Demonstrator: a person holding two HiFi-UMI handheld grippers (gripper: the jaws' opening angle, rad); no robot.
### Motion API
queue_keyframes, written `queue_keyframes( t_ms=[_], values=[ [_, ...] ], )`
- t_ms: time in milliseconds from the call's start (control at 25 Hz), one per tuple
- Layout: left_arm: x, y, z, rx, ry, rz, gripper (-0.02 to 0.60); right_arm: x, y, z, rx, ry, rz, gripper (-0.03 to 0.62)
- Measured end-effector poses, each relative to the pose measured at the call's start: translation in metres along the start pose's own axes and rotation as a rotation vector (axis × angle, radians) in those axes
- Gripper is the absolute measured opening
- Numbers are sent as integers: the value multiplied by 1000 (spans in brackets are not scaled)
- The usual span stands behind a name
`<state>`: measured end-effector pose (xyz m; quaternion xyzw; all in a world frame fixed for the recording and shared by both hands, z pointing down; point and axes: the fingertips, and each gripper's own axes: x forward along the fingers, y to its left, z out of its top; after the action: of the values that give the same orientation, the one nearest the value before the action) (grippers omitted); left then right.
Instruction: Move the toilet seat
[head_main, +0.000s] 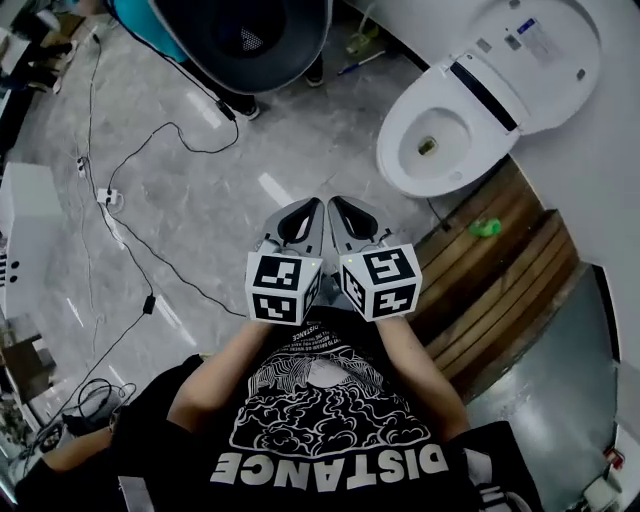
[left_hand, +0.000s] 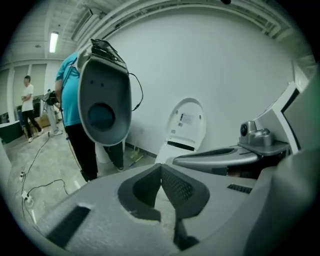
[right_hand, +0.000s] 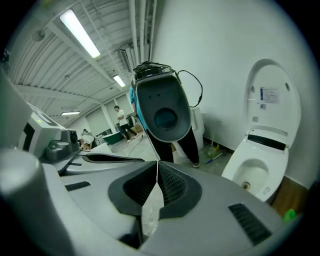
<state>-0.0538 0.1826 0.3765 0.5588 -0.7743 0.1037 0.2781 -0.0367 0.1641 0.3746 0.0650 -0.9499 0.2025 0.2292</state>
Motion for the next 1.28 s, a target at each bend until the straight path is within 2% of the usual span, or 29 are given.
queue_keyframes(
  t_ms=[280,480,760,920,1120,1280],
  values=[
    [49,-22,15,106,47,-169,14,-4,-57,10,111,-62,-178,20],
    [78,-35,13,149,86,-354,14,-8,-88,3,208,-99,-350,20],
    [118,-47,1,204,163,-574,14,-6,-124,-14,361,-141,-538,20],
    [139,-56,-15,173,232,-674,14,1,-138,-28,449,-174,-601,20],
    [170,-63,-45,170,302,-734,14,14,-160,-53,534,-215,-655,20],
    [200,-66,-66,114,352,-777,14,26,-183,-78,608,-249,-686,21]
  ],
)
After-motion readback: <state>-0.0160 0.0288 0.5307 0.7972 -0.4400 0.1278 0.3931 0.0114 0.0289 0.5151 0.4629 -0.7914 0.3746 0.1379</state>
